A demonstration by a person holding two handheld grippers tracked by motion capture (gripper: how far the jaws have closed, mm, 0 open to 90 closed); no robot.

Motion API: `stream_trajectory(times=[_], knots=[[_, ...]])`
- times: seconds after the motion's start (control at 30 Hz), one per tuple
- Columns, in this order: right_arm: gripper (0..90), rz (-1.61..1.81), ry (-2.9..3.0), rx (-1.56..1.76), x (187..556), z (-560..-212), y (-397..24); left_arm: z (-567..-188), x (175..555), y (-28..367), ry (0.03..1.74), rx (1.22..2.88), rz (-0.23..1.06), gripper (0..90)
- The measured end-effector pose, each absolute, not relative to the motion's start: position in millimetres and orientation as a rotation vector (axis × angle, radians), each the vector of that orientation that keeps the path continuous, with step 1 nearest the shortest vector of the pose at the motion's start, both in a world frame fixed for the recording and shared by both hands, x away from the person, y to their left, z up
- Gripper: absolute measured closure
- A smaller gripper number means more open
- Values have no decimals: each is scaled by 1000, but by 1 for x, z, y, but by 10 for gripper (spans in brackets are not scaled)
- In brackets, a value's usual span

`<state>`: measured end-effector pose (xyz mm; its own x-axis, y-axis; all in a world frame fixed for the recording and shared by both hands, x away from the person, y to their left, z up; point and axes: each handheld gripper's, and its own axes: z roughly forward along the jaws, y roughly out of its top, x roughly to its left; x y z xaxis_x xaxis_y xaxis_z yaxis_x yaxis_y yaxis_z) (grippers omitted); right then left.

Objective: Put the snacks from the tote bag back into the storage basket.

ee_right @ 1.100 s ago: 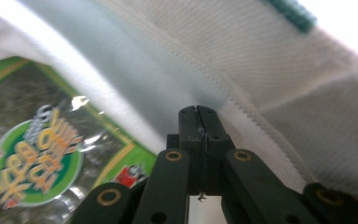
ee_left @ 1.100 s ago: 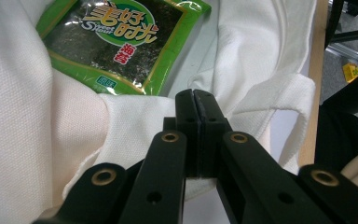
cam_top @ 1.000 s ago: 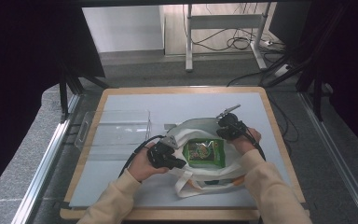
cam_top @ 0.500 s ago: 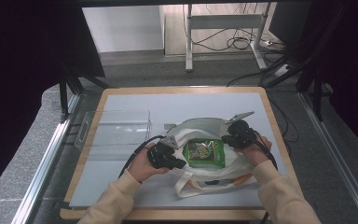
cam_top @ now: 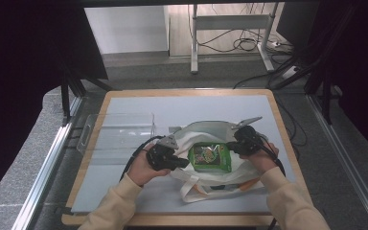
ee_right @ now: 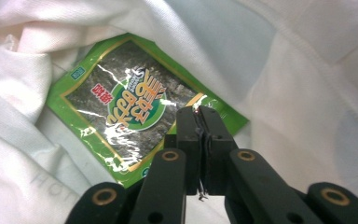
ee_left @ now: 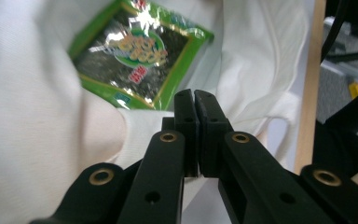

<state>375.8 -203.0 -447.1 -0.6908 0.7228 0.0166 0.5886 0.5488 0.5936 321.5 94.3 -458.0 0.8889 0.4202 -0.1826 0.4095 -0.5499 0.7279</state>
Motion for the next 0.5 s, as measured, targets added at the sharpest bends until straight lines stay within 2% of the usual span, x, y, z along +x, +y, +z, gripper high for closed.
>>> stream_trajectory(times=[0.1,0.17,0.2,0.23,0.27,0.3,0.33,0.4,0.43,0.5], knots=[[823,857,2562,1123,375,-447,-203,-450,320,102,604,2180,49,833],[719,857,2572,1150,375,-448,-202,-448,319,106,617,2167,65,753],[637,865,2572,1186,374,-449,-201,-447,318,107,626,2158,76,685],[637,865,2572,1186,374,-449,-201,-446,318,109,623,2162,83,658],[561,876,2568,1230,373,-450,-200,-445,318,110,634,2150,82,623],[561,876,2568,1230,373,-450,-200,-445,318,111,639,2154,87,623],[490,870,2551,1268,373,-450,-199,-445,318,112,642,2155,98,553],[465,860,2538,1288,373,-450,-198,-445,318,113,660,2140,105,521],[428,850,2525,1330,373,-451,-196,-445,319,115,666,2141,109,468],[410,844,2518,1355,374,-452,-196,-445,319,117,676,2134,114,452]])
